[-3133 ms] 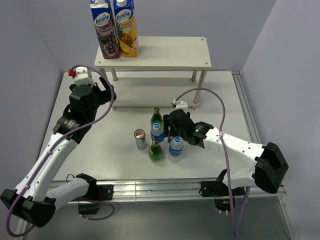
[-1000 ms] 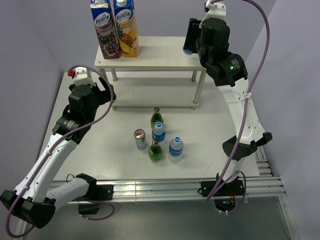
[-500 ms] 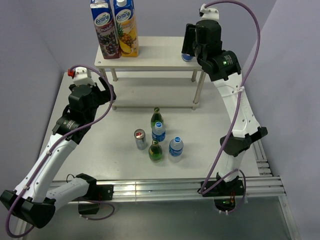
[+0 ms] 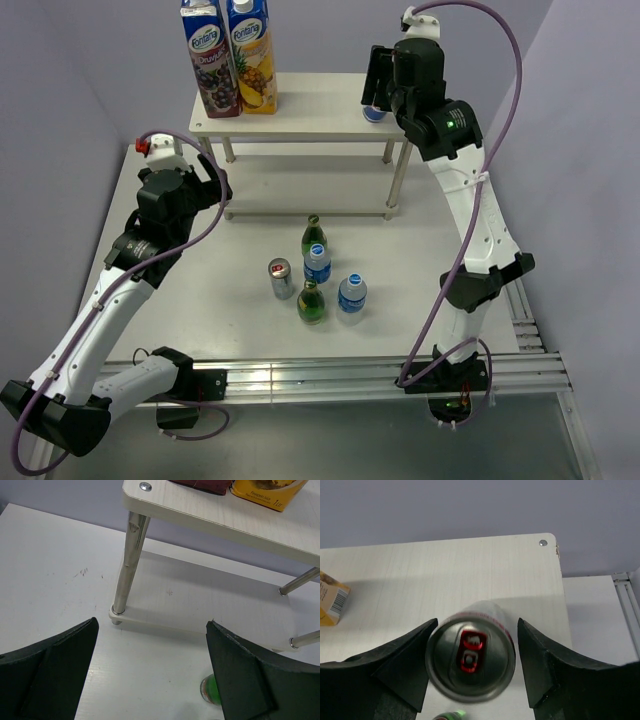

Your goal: Place and organize the beverage onto the shelf

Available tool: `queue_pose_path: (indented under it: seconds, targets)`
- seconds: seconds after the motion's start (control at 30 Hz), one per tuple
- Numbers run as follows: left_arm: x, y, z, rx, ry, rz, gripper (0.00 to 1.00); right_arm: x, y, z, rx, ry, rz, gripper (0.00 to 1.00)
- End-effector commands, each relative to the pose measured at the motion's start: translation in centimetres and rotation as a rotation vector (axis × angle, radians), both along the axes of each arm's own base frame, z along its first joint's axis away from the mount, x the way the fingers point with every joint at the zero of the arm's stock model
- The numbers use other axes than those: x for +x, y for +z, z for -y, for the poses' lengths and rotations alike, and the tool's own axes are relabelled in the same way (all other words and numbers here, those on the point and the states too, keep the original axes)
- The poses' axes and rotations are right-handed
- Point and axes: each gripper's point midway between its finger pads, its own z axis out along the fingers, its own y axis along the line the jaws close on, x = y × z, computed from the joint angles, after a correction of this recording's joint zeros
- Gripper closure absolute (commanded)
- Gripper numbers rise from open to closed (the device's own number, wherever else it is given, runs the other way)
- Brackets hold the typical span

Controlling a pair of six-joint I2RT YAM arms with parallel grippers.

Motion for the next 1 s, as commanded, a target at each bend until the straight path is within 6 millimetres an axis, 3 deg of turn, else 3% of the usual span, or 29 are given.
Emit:
queue_pose_path:
  seconds: [0.0, 0.3, 0.5, 0.67, 0.7, 0.73, 0.77, 0.8, 0.87, 0.9, 0.97]
  targets:
    - [-0.3, 1.0, 0.0, 0.002, -0.014, 0.034, 0.04, 0.8, 1.7, 0.3, 0.031, -0.012, 0.061, 0.28]
    - [-0.1, 0.7, -0.1, 0.009, -0.007, 0.027, 0.05, 2.9, -0.2, 0.1, 0.03, -0.022, 0.041, 0.3]
    - [-0.1, 0.6, -0.2, 0.015, -0.005, 0.026, 0.04, 3.3, -1.7, -0.1, 0.038, -0.007, 0.005, 0.31]
    - [-0.3, 0.7, -0.3, 0.02, -0.004, 0.032, 0.03, 0.8, -0.7, 0.8, 0.055, -0.005, 0.018, 0.29]
    - [-0.3, 0.7, -0.4, 0.022, -0.002, 0.032, 0.02, 0.5, -2.3, 0.9, 0.047, -0.005, -0.021, 0.29]
    - [-0.3, 0.8, -0.3, 0.02, -0.004, 0.032, 0.02, -1.2, -1.1, 1.8, 0.058, -0.024, 0.002, 0.25]
    - [-0.3, 0.8, -0.3, 0.02, -0.007, 0.032, 0.02, -2.2, -1.5, 1.7, 0.063, -0.031, -0.002, 0.23]
    - [-0.3, 0.8, -0.2, 0.019, -0.012, 0.031, 0.02, -4.0, -2.5, 2.0, 0.093, -0.041, -0.015, 0.19]
    - [-0.2, 0.8, 0.1, 0.015, -0.024, 0.029, 0.01, -5.5, -4.2, 2.0, 0.136, -0.04, -0.052, 0.18]
    - [-0.2, 0.7, 0.1, 0.013, -0.026, 0.025, 0.02, -6.0, -7.2, 1.9, 0.167, -0.066, -0.112, 0.18]
    - [-0.1, 0.6, 0.4, 0.006, -0.037, 0.022, 0.02, -7.8, -8.4, 2.0, 0.203, -0.055, -0.13, 0.18]
